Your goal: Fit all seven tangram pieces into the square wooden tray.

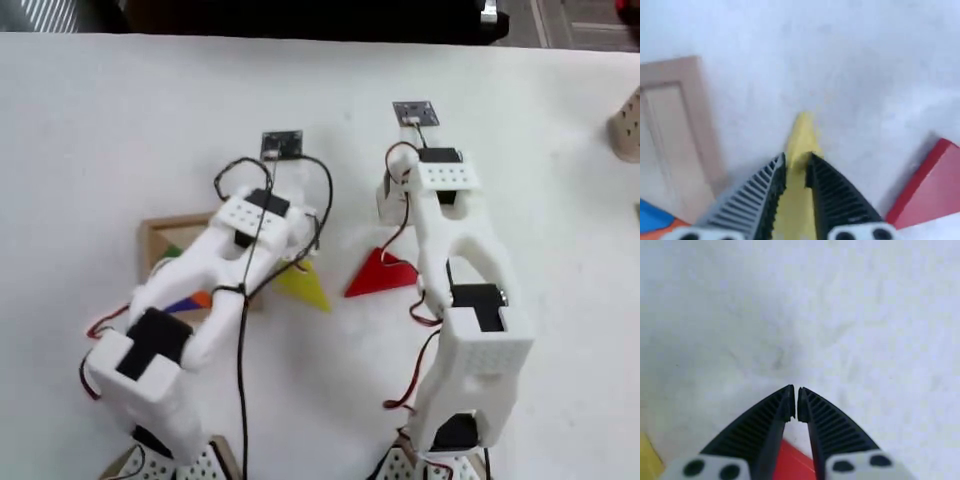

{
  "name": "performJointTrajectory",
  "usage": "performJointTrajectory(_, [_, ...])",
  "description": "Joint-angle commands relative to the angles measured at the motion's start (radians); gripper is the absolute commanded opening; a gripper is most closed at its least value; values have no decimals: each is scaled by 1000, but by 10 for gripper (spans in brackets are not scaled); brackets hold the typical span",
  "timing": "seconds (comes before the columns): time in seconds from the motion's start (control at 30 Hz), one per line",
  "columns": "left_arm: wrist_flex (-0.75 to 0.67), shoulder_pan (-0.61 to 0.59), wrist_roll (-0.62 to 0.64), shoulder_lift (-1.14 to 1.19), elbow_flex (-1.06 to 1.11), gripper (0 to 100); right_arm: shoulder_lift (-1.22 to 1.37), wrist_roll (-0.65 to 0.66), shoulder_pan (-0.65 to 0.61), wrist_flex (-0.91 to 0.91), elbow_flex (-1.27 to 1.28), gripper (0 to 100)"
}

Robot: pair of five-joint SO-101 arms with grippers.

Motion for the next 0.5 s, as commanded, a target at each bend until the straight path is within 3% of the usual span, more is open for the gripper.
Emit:
performJointTrajectory(0.0, [-12,5,-28,13,0,31,-44,12,-4,-7,-34,18])
performJointTrajectory(0.47, [-2,-24,-37,10,-2,23,-44,12,-7,-7,-34,18])
